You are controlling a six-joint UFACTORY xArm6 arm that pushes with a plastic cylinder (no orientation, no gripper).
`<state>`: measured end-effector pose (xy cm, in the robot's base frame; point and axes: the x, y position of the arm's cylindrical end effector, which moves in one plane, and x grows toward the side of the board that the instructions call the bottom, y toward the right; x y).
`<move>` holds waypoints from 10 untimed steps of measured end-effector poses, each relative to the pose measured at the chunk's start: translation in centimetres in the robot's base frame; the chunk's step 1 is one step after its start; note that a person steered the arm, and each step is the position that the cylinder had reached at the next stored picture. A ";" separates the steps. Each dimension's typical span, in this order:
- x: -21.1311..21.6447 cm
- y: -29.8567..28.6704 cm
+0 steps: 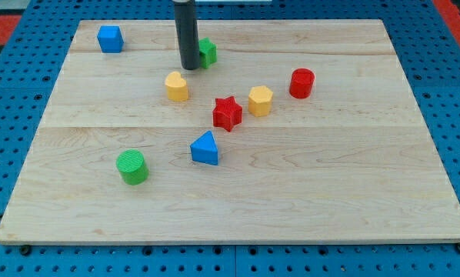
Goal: Move green star to the top centre of the board
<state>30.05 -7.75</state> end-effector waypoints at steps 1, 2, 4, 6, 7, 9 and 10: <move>-1.4 0.2; -3.4 3.8; -4.4 0.6; -5.3 8.5; -4.5 5.9; -4.4 5.2; -4.3 8.2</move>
<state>25.73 0.48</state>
